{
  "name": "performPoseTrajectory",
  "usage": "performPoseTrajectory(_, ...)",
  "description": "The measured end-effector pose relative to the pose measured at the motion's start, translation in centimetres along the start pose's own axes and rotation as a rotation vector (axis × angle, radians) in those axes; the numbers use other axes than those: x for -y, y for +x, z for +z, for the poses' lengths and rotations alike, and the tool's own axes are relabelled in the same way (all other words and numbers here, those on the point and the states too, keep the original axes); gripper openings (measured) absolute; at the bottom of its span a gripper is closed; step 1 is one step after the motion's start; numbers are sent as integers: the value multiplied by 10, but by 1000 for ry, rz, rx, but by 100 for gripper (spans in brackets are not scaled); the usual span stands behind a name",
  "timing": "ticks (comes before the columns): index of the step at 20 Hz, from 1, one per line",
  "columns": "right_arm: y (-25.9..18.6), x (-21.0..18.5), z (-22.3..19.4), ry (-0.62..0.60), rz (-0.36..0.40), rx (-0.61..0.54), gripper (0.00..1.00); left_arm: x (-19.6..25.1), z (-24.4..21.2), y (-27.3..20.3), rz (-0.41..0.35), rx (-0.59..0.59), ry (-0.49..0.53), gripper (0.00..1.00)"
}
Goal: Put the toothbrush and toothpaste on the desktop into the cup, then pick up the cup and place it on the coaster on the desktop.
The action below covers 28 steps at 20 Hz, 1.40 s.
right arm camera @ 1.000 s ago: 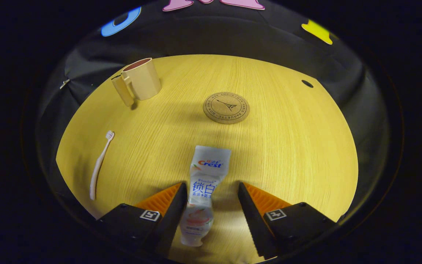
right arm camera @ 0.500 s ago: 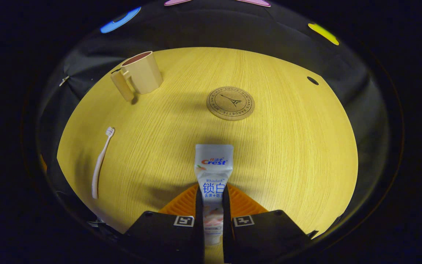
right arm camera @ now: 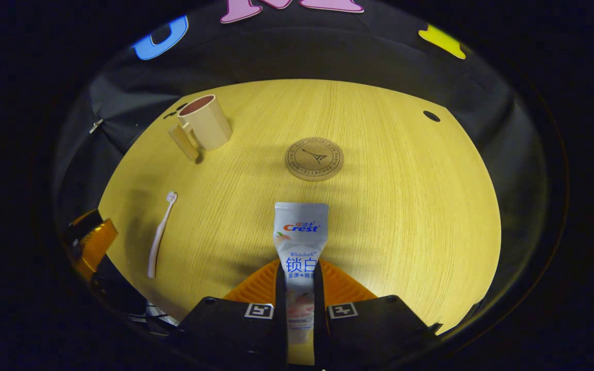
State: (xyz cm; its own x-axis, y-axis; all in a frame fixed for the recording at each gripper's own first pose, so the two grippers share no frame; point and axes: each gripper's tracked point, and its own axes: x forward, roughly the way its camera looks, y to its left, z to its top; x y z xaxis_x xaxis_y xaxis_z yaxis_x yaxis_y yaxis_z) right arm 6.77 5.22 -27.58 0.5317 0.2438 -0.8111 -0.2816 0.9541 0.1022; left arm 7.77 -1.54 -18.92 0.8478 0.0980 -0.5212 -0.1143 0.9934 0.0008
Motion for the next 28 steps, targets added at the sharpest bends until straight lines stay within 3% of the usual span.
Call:
performPoseTrajectory(2,-9,0,6,5,17,16,24,12,-9,14,-55,-49,42,98)
performPoseTrajectory(4,-17,-1,11,6,37,30,24,16,-17,26,-63,-93,81,97)
performPoseTrajectory(12,-27,11,22,-19,33,73,24,14,-43,53,-39,-214,126,95)
performPoseTrajectory(22,-25,10,28,-25,53,79,24,21,-64,65,-79,-334,69,73)
performPoseTrajectory(24,-24,8,30,-32,58,78,24,24,-64,64,-108,-356,109,59)
performPoseTrajectory(25,-23,6,32,-35,62,80,24,26,-64,64,-118,-360,123,40)
performPoseTrajectory(26,-23,5,35,-39,65,82,24,29,-64,65,-125,-362,133,38)
performPoseTrajectory(27,-23,4,39,-44,69,86,24,31,-64,67,-131,-364,139,28)
performPoseTrajectory(28,-24,3,44,-48,73,90,24,31,-65,65,-132,-368,145,23)
